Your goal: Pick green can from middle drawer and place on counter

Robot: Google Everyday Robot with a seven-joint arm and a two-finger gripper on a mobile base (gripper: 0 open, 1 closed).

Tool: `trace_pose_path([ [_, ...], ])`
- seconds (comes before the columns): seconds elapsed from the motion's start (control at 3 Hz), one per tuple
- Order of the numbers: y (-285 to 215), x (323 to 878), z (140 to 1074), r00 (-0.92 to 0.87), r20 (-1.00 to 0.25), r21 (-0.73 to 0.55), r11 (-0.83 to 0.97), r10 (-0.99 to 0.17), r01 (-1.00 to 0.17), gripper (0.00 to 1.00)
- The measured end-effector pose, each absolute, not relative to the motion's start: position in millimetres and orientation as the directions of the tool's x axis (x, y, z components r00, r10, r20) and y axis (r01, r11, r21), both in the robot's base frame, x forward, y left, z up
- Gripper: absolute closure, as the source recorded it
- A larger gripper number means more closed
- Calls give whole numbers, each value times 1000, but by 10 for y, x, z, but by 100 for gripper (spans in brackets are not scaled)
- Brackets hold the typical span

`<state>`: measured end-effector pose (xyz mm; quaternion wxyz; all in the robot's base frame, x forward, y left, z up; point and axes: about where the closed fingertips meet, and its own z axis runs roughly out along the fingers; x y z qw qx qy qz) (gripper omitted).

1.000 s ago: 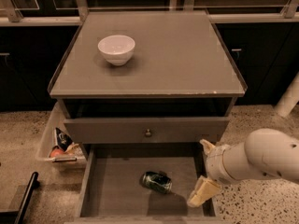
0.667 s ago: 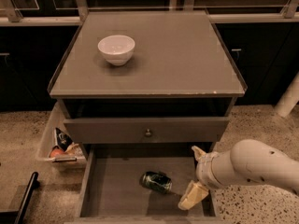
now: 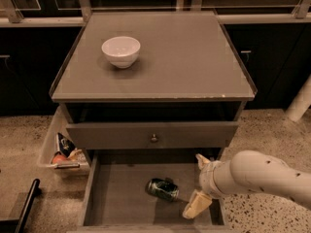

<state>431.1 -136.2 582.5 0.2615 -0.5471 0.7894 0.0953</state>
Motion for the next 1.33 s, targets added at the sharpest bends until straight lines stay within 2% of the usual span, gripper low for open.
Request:
trace_pose_path([
  [0.67, -1278, 4616, 5099, -91, -479, -222, 221, -873, -950, 0],
  [1.33, -1138, 4857, 4634, -7, -529, -209, 138, -849, -968, 0],
])
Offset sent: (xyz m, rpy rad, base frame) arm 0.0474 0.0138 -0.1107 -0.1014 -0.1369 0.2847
